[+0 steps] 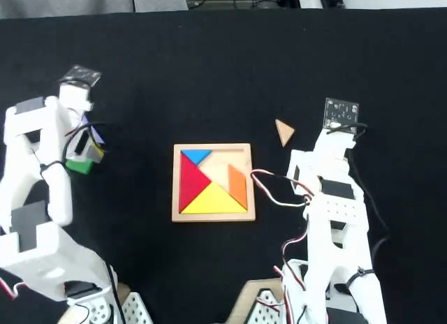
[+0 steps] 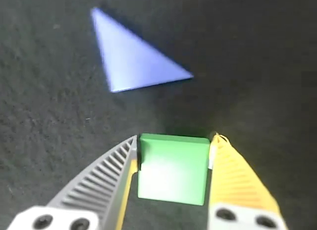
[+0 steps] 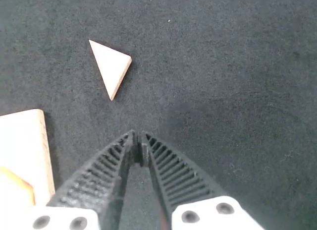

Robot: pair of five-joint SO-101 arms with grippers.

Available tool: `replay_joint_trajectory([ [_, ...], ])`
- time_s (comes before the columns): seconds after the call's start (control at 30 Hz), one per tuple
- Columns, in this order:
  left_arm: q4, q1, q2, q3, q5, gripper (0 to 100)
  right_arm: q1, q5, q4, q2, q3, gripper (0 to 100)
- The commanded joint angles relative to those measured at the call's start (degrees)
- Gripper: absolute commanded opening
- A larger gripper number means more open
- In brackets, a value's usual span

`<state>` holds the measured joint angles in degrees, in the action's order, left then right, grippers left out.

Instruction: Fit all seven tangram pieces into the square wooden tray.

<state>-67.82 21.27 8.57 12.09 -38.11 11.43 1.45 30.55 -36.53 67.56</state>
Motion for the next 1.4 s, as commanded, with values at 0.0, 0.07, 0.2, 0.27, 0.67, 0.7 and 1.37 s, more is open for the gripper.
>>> replay_joint_trajectory([
  [0.0,-6.2,-7.6,-8.3,-3.6,0.8,20,-0.5,-0.5,-1.2,-2.2,-0.3,1.5],
  [0.07,-7.6,-12.3,-11.8,-3.1,3.8,20,-0.4,-0.5,-1.2,-2.2,-0.3,1.5],
  [0.2,-7.8,-21.3,-15.9,-3.0,12.1,20,2.2,-0.2,-1.2,-2.2,-0.6,1.5],
  [0.27,-7.6,-26.6,-16.1,-3.0,14.9,20,3.2,-0.1,-1.2,-2.3,-0.7,1.5],
  [0.67,8.8,-45.8,-5.2,1.0,23.6,20,7.6,2.7,-1.2,-2.3,-1.3,1.5],
  [0.7,9.7,-45.9,-3.5,0.7,23.6,20,7.5,2.7,-1.2,-2.3,-1.3,1.5],
  [1.37,17.5,-45.7,7.5,-2.7,23.2,20,7.4,2.7,-1.2,-2.3,-1.3,1.5],
])
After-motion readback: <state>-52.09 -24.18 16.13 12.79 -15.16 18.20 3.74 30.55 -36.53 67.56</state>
